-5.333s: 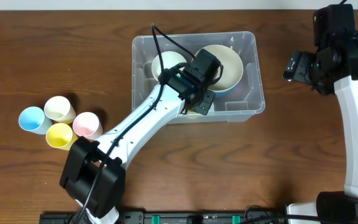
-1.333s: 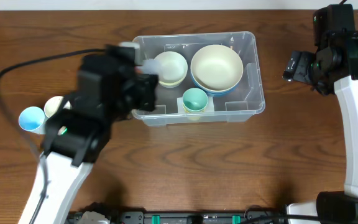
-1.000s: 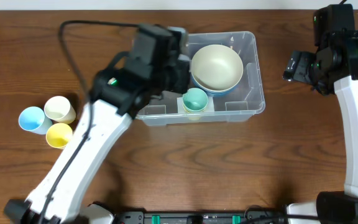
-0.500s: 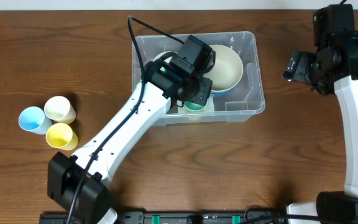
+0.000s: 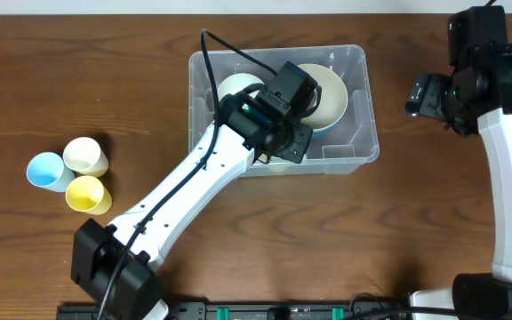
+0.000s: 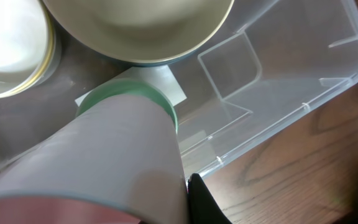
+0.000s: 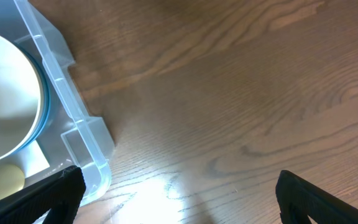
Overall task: Pack container
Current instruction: 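Carry the pink cup onto the green cup stack and release, then return the left gripper to the cream cup and grasp it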
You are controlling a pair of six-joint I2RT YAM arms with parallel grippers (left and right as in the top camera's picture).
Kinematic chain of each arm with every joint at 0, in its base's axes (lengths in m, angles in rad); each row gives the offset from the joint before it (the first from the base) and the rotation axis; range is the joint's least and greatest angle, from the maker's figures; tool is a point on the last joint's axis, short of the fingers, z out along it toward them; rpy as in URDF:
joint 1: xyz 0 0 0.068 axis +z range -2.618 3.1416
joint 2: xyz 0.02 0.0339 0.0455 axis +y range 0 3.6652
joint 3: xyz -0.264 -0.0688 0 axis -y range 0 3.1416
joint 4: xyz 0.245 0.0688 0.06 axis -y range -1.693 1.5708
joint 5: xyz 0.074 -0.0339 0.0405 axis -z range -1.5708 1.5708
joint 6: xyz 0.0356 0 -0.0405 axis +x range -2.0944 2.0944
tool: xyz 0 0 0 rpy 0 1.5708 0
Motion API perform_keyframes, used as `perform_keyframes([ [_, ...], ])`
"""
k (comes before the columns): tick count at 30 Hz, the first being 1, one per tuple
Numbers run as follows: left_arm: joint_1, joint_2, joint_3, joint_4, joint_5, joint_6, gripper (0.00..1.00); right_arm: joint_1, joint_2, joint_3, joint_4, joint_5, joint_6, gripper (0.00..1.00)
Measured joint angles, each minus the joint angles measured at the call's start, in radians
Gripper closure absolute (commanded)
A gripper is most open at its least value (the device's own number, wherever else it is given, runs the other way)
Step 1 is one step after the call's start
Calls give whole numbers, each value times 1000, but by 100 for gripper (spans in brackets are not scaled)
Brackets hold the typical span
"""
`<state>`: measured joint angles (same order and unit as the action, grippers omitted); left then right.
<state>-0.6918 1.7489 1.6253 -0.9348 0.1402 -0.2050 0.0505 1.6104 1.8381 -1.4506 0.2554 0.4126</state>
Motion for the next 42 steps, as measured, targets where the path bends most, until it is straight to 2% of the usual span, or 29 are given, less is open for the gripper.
perform_keyframes([
  [2,0,0,0,0,-8,10,58,0,0,0,0,0,0,1],
  [3,0,0,0,-1,-10,8,48,0,0,0,0,0,0,1],
  [4,0,0,0,-1,-13,8,42,0,0,0,0,0,0,1],
  [6,0,0,0,-1,-16,8,37,0,0,0,0,0,0,1],
  [14,8,0,1,-4,-31,3,35,0,0,0,0,0,0,1],
  [21,98,-98,65,-130,-63,3,35,0,0,0,0,0,0,1],
  [25,199,-254,101,-242,-136,1,36,0,0,0,0,0,0,1],
  [30,414,-374,123,-341,-214,-5,35,0,0,0,0,0,0,1],
  [36,657,-277,104,-303,-243,-54,35,0,0,0,0,0,0,1],
  [42,806,-69,97,-256,-253,-113,35,0,0,0,0,0,0,1],
])
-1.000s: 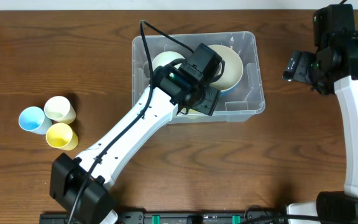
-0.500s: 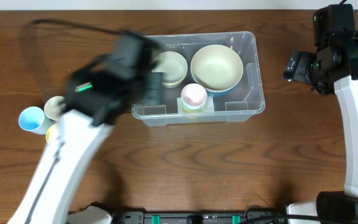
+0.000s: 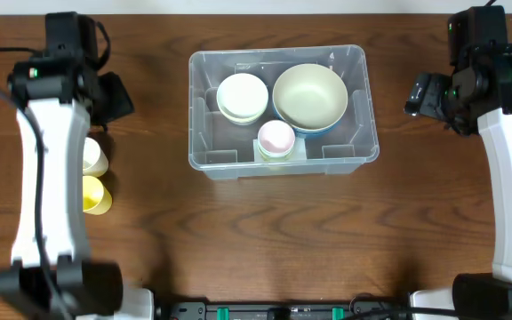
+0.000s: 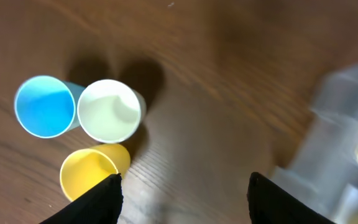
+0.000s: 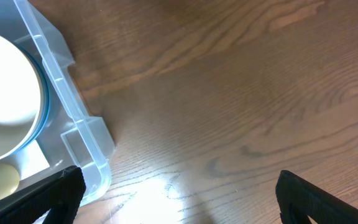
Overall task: Pack container
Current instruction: 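Return the left gripper to the cream cup and grasp it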
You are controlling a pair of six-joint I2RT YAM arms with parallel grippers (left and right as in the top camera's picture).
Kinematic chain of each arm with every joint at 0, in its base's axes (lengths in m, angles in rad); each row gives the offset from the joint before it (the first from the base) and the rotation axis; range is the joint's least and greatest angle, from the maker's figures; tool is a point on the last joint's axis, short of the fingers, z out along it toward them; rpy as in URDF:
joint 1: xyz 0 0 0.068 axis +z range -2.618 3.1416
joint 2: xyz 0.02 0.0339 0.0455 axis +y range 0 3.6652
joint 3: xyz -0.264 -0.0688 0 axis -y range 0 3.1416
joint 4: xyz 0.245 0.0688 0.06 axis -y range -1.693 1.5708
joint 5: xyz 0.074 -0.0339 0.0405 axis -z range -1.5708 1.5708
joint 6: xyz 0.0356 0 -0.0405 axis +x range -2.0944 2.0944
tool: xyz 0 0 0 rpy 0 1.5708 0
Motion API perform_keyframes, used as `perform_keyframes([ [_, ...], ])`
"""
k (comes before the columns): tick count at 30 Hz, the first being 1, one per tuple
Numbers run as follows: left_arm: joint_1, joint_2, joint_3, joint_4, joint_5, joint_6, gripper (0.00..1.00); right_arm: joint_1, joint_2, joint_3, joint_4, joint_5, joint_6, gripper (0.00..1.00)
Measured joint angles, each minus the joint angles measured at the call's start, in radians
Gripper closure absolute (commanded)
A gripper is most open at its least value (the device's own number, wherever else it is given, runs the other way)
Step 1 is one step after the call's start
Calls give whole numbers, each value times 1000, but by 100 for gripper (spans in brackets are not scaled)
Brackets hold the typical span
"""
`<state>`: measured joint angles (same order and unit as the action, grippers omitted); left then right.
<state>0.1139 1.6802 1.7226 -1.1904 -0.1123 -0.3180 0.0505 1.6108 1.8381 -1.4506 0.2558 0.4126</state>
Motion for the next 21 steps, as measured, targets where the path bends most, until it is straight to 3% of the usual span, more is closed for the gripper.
perform_keyframes([
  [8,106,257,-5,14,0,-72,35,0,0,0,0,0,0,1],
  [17,138,440,-10,25,0,-79,37,0,0,0,0,0,0,1],
  [18,139,452,-10,27,0,-79,49,0,0,0,0,0,0,1],
  [19,139,462,-10,31,0,-86,68,0,0,0,0,0,0,1],
  [21,139,480,-10,33,0,-87,87,0,0,0,0,0,0,1],
])
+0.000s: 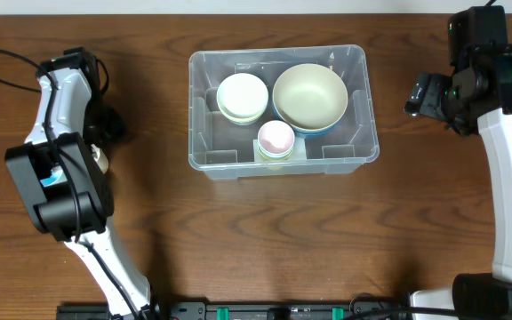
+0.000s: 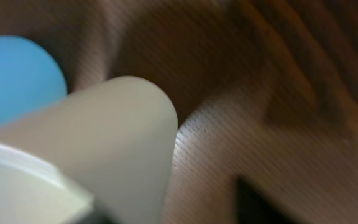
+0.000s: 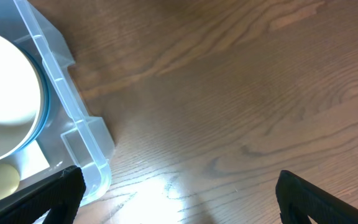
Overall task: Pack container
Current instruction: 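Return the left gripper to the cream cup and grasp it, then carry the cream cup into the container's front left and release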
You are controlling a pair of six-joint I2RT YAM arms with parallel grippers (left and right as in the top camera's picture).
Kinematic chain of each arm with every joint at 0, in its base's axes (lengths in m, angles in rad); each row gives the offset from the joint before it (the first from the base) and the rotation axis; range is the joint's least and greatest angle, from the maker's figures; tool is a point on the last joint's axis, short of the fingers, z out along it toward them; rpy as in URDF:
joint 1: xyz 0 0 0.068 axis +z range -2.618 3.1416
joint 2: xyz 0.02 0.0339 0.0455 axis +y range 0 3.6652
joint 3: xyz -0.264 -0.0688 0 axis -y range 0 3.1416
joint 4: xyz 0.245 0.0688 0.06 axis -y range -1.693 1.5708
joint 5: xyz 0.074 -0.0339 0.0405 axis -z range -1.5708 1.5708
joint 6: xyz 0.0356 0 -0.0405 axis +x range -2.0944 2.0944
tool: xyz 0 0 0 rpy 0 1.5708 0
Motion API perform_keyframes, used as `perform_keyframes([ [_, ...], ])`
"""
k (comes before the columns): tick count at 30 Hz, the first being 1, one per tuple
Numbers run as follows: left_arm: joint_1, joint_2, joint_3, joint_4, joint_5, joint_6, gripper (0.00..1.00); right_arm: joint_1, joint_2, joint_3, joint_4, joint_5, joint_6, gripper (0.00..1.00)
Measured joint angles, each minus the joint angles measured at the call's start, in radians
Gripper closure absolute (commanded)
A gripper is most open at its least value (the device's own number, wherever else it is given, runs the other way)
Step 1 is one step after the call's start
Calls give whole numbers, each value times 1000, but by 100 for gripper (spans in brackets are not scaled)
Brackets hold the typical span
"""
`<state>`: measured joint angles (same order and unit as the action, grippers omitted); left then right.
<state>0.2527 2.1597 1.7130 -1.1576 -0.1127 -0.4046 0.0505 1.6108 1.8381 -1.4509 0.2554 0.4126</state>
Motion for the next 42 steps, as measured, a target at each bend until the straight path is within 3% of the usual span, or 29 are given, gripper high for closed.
perform_keyframes([
  [1,0,6,0,0,1,-2,93,0,0,0,0,0,0,1],
  [3,0,11,0,1,2,-4,94,0,0,0,0,0,0,1],
  [11,0,10,0,-16,76,13,94,0,0,0,0,0,0,1],
  [20,-53,-118,0,-20,293,95,94,0,0,0,0,0,0,1],
  [25,-172,-374,18,-12,378,155,94,0,0,0,0,0,0,1],
  [31,-417,-626,50,13,410,231,94,0,0,0,0,0,0,1],
  [37,-610,-650,36,-1,326,256,94,0,0,0,0,0,0,1],
  [42,-681,-566,-33,3,285,256,94,0,0,0,0,0,0,1],
])
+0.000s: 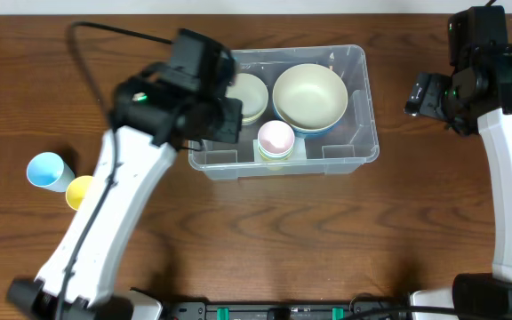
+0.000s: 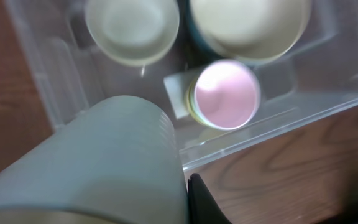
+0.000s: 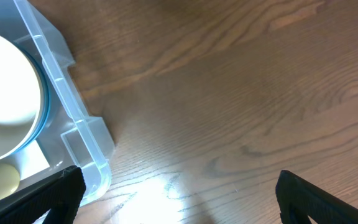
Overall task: Pack container
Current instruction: 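Carry the cream cup into the container's front left and release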
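Note:
The clear plastic container [image 1: 369, 107] holds a small cream bowl [image 1: 249, 96], a large cream bowl [image 1: 309, 96] and a pink-lined cup [image 1: 276, 138] stacked in the front middle slot. My left gripper [image 1: 204, 105] hovers over the container's left front part, shut on a cream cup [image 2: 110, 165] that fills the lower left of the left wrist view; one black finger [image 2: 199, 202] shows beside it. A blue cup [image 1: 45, 171] and a yellow cup [image 1: 80, 191] stand on the table at far left. My right gripper [image 1: 429, 96] hangs open to the right of the container.
The right wrist view shows the container's right corner [image 3: 73, 137] and bare wood. My left arm's white links [image 1: 105, 222] run diagonally from the front left toward the container.
My left gripper was down at the cups at far left, around the cream cup. Now it is over the container with that cup in it, and only the blue and yellow cups stand there.
My left gripper was inside the container with a cup at the front middle slot. Then that cup stood there and the gripper was open above three cups at far left. It then closed in on the cream cup, which it now holds over the container. The right arm stayed still.

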You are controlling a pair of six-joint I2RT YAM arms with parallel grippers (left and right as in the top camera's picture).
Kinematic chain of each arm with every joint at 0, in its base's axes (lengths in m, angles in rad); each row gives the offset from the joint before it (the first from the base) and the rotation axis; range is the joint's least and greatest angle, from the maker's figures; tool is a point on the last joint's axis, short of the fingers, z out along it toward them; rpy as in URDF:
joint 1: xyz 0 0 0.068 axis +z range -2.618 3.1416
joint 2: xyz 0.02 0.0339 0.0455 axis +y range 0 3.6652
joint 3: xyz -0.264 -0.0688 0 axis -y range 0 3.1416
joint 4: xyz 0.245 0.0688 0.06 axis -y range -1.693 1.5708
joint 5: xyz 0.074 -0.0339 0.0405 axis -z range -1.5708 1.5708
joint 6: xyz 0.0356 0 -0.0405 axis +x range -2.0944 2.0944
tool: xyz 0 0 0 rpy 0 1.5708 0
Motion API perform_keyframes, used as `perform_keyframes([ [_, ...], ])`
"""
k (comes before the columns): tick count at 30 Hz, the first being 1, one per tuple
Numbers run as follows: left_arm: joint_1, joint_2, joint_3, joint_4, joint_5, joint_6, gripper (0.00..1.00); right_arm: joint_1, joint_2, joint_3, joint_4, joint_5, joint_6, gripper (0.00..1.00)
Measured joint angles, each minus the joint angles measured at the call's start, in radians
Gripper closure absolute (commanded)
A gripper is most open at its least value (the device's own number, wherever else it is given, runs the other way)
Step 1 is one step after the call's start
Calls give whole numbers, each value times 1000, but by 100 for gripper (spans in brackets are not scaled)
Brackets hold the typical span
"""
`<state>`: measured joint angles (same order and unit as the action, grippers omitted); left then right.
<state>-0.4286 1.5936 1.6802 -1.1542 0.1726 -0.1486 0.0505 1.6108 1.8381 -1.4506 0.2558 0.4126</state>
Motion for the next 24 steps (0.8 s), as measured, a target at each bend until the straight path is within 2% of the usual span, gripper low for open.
perform_keyframes([
  [15,-32,345,-43,19,-23,0,94,0,0,0,0,0,0,1],
  [24,-32,443,-43,34,-82,-19,94,0,0,0,0,0,0,1],
])
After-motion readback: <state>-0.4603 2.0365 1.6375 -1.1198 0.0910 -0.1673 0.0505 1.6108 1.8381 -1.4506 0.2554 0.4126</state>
